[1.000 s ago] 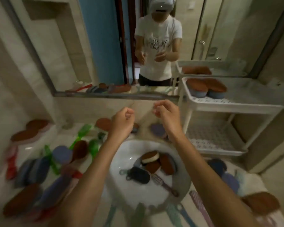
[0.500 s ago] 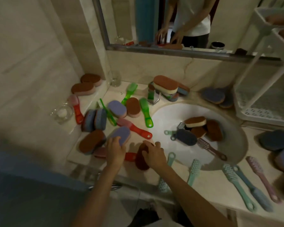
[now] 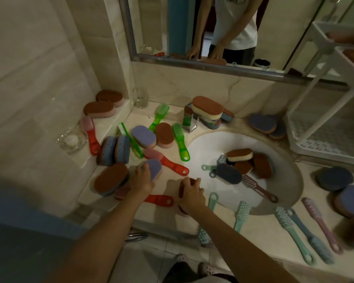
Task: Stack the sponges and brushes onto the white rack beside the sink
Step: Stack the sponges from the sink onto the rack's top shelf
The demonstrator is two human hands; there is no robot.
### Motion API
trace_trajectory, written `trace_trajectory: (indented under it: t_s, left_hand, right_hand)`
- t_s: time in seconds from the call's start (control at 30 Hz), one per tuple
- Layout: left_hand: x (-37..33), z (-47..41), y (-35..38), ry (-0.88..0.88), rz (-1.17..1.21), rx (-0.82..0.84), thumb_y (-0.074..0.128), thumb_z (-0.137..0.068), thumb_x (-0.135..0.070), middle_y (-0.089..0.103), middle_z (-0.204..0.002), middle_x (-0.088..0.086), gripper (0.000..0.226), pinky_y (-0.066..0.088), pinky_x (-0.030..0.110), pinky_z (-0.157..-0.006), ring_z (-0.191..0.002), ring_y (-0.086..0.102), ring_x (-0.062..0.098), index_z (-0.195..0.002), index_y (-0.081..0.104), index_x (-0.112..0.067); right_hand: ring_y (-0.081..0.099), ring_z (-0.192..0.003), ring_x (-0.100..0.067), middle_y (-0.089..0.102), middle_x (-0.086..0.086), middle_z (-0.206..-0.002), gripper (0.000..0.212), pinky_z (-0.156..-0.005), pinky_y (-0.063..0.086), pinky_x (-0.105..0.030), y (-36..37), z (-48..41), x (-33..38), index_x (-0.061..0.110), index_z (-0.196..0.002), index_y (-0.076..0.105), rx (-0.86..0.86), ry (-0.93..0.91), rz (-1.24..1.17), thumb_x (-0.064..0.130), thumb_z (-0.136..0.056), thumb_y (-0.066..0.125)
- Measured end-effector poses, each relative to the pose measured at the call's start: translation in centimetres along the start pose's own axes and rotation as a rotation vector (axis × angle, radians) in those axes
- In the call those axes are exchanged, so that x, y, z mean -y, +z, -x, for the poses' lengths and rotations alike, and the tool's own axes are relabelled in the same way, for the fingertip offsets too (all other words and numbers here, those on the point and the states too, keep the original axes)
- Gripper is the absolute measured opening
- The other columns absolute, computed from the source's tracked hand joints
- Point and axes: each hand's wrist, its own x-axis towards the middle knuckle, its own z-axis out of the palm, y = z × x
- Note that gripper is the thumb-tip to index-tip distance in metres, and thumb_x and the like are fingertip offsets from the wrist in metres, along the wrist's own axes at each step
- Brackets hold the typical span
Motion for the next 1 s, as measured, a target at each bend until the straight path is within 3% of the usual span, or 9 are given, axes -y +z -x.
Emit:
trace_trajectory:
  t_s: [0.2,0.33,0.4,0.47,0.57,0.7,0.83,0.93,1.0]
  left_hand:
    - [-0.9,-0.8,-1.2,-0.069,0.279,-0.036,0.065,-0.084,-0.031,0.038,-0.142,0.018,0.076,0.04,0.043,-0.1,-0.128,0.041,0.037,-0.143,0.023,-0.005]
    - [-2.8,-1.3,-3.6,-0.211,0.987,-0.048,0.058,-0.088,-0.018,0.06,-0.112,0.027,0.039,0.047,0.038,-0.075,-0.103,0.059,0.038,-0.118,0.049,0.004]
    - [-4.5,-0.5,-5.0,-0.139,1.401,-0.009,0.044,-0.092,-0.002,0.059,-0.091,0.017,0.014,0.05,0.029,-0.067,-0.091,0.057,0.031,-0.105,0.05,0.002]
    - [-6.5,0.8,-6.5,-0.021,1.589,0.039,0.04,-0.091,0.001,0.056,-0.084,0.006,0.014,0.05,0.023,-0.064,-0.08,0.057,0.02,-0.096,0.052,-0.006]
    - [-10.4,2.3,-8.7,0.106,1.611,0.074,0.052,-0.089,-0.004,0.063,-0.094,0.004,0.016,0.053,0.025,-0.07,-0.079,0.066,0.012,-0.103,0.054,-0.012]
    - [-16.6,2.5,-11.6,0.119,1.519,-0.005,0.068,-0.079,-0.007,0.066,-0.111,0.012,0.031,0.053,0.036,-0.085,-0.094,0.065,0.027,-0.107,0.057,-0.013]
    - [-23.3,3.4,-14.4,0.222,1.439,0.036,0.072,-0.075,-0.022,0.062,-0.123,0.008,0.059,0.05,0.041,-0.097,-0.108,0.061,0.028,-0.129,0.049,-0.011]
    - [-28.9,4.2,-16.3,0.299,1.393,0.034,0.067,-0.083,-0.023,0.061,-0.122,0.007,0.047,0.051,0.036,-0.09,-0.107,0.06,0.027,-0.126,0.05,-0.012]
    - [-32.7,5.0,-17.5,0.341,1.399,0.038,0.066,-0.084,-0.025,0.063,-0.12,0.007,0.043,0.051,0.033,-0.086,-0.104,0.062,0.025,-0.123,0.053,-0.013]
  right_hand:
    - [0.04,-0.121,-0.037,0.027,-0.015,-0.139,0.054,-0.096,0.044,-0.048,-1.0,-0.7,-0.8,0.015,-0.129,0.032,-0.175,-0.002,-0.033,0.011,-0.082,0.057]
    - [0.044,-0.118,-0.04,0.034,-0.014,-0.133,0.06,-0.094,0.046,-0.046,-4.2,-0.8,-0.3,0.016,-0.127,0.039,-0.3,-0.142,-0.179,0.024,-0.075,0.068]
    - [0.046,-0.113,-0.04,0.038,-0.014,-0.131,0.06,-0.092,0.046,-0.045,-6.5,-0.5,0.3,0.017,-0.127,0.042,-0.387,-0.228,-0.212,0.029,-0.074,0.068]
    - [0.047,-0.111,-0.037,0.042,-0.012,-0.13,0.058,-0.092,0.044,-0.043,-9.1,0.1,0.9,0.02,-0.127,0.045,-0.466,-0.282,-0.207,0.029,-0.073,0.066]
    - [0.048,-0.112,-0.035,0.041,-0.011,-0.134,0.057,-0.094,0.043,-0.043,-13.2,0.9,0.5,0.024,-0.125,0.048,-0.58,-0.319,-0.173,0.028,-0.071,0.066]
    - [0.044,-0.124,-0.035,0.04,-0.015,-0.138,0.053,-0.097,0.045,-0.042,-18.8,1.9,-2.0,0.021,-0.122,0.053,-0.73,-0.328,-0.23,0.026,-0.071,0.069]
    - [0.036,-0.133,-0.032,0.033,-0.014,-0.144,0.048,-0.1,0.04,-0.041,-24.6,3.2,-5.7,0.009,-0.118,0.045,-0.857,-0.252,-0.294,0.025,-0.079,0.069]
    - [0.045,-0.118,-0.033,0.042,-0.018,-0.13,0.042,-0.092,0.042,-0.041,-29.2,4.1,-8.9,0.005,-0.106,0.044,-0.923,-0.24,-0.318,0.024,-0.078,0.069]
    - [0.047,-0.094,-0.028,0.047,-0.012,-0.107,0.035,-0.075,0.039,-0.032,-32.4,4.9,-11.1,0.008,-0.092,0.042,-1.008,-0.255,-0.312,0.021,-0.076,0.07]
